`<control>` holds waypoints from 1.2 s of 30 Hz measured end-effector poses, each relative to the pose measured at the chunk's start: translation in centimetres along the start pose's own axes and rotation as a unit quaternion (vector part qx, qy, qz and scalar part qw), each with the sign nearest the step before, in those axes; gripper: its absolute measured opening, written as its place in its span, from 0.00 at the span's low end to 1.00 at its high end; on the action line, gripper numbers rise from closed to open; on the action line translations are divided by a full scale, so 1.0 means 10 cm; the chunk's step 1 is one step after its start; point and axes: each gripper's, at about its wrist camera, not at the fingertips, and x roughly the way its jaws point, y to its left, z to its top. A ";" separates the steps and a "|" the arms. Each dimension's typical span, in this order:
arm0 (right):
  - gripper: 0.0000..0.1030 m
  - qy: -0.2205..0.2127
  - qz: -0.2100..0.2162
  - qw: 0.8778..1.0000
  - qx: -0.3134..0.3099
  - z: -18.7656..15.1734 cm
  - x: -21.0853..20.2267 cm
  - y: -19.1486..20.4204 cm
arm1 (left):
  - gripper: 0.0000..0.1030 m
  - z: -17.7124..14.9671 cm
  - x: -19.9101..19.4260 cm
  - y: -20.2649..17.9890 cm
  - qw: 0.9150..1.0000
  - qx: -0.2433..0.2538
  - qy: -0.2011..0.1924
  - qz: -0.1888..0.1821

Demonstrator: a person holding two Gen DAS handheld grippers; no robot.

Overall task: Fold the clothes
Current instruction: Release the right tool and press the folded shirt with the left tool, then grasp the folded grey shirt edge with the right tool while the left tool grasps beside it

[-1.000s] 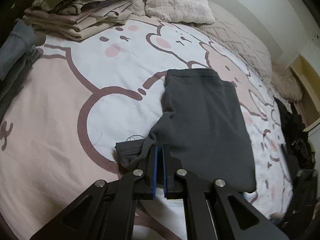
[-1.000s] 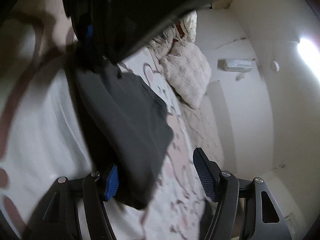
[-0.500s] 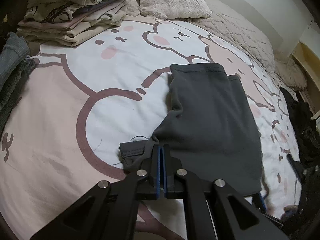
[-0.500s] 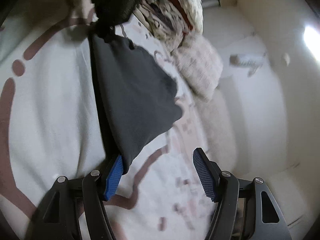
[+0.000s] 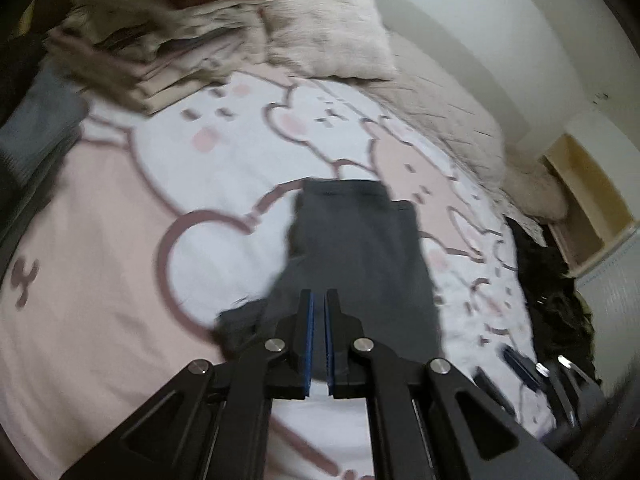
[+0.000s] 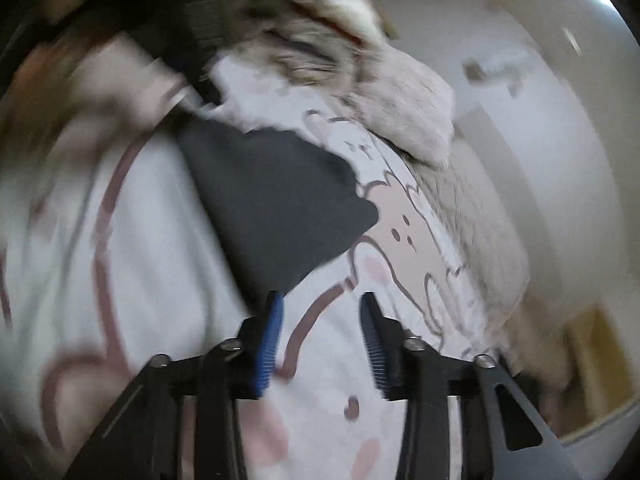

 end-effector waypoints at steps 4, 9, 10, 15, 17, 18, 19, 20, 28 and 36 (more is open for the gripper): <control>0.24 0.017 0.098 0.989 0.106 0.21 0.29 -0.22 | 0.05 0.04 0.14 0.02 1.000 0.012 0.017 0.007; 0.24 0.068 0.130 0.986 0.081 0.06 0.73 -0.02 | 0.05 0.08 0.32 0.06 0.999 0.026 0.039 0.019; 0.25 0.063 0.112 0.988 0.081 0.04 0.67 -0.06 | 0.05 0.09 0.36 0.07 0.998 0.029 0.043 0.021; 0.57 0.023 -0.021 0.999 -0.012 -0.12 0.22 -0.01 | 0.05 0.13 0.54 0.12 0.996 0.043 0.065 0.033; 0.69 -0.001 -0.062 0.994 -0.094 -0.27 0.07 0.14 | 0.05 0.09 0.54 0.12 0.996 0.051 0.067 0.041; 0.69 -0.010 -0.084 0.986 -0.142 -0.36 0.00 0.26 | 0.05 0.07 0.53 0.12 0.995 0.055 0.067 0.045; 0.69 -0.014 -0.107 0.975 -0.192 -0.50 -0.05 0.38 | 0.05 0.04 0.52 0.12 0.995 0.056 0.066 0.047; 0.69 -0.015 -0.130 0.963 -0.237 -0.61 -0.04 0.47 | 0.05 0.02 0.52 0.13 0.995 0.057 0.065 0.048; 0.69 -0.002 -0.205 0.903 -0.377 -0.92 0.28 0.74 | 0.05 -0.02 0.54 0.20 0.996 0.043 0.061 0.041; 0.61 -0.057 -0.173 0.873 -0.453 -0.87 0.32 0.94 | 0.06 -0.01 0.56 0.23 0.997 0.035 0.061 0.034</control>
